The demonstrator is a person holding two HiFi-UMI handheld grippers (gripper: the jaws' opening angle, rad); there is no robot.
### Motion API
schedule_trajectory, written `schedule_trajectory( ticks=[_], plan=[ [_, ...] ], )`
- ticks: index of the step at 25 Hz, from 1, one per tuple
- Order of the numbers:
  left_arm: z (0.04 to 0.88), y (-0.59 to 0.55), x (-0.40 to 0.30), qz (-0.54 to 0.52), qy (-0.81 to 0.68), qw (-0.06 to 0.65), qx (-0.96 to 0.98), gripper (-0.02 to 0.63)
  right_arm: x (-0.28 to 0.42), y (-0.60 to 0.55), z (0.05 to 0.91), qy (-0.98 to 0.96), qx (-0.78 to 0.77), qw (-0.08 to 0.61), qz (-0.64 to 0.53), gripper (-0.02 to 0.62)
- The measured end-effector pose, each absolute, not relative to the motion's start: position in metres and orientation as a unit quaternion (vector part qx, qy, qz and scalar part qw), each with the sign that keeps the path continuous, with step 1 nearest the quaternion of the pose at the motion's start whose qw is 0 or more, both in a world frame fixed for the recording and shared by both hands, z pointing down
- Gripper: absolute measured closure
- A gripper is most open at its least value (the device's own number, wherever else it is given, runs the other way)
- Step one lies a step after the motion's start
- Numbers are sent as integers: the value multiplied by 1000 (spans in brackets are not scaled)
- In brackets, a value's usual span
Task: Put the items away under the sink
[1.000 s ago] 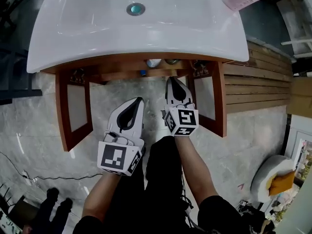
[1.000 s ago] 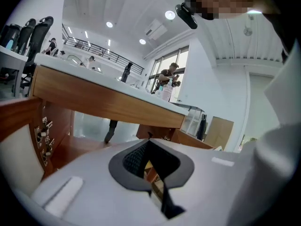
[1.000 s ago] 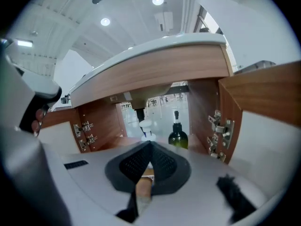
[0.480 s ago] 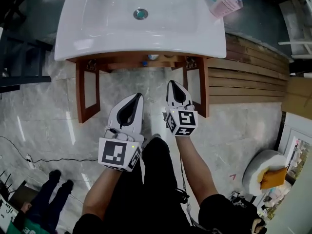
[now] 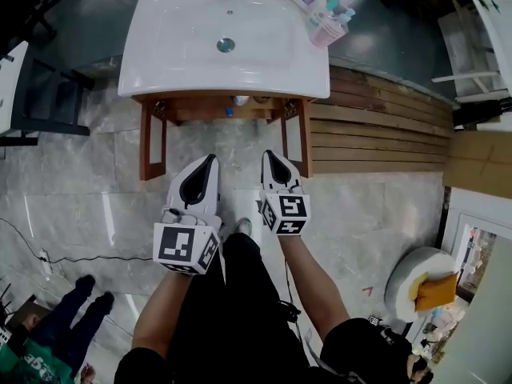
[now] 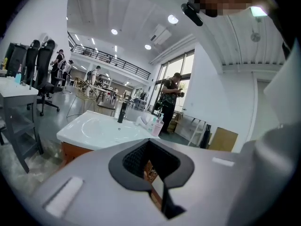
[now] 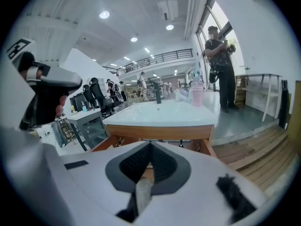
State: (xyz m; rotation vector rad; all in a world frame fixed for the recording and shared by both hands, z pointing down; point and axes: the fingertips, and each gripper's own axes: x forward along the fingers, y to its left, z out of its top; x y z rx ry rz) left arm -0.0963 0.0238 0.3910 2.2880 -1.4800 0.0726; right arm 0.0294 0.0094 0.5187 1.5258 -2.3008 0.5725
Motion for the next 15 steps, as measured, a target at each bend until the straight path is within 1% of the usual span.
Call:
schedule_trajectory(
  ticks=[7, 15],
  plan=[
    [325, 55, -98, 24, -545, 181, 818, 601, 31, 54, 440, -814, 526, 147, 196, 580],
    [275, 93, -95, 24, -546, 171, 820, 601, 35, 89, 348, -828, 520, 118, 175, 580]
  ],
)
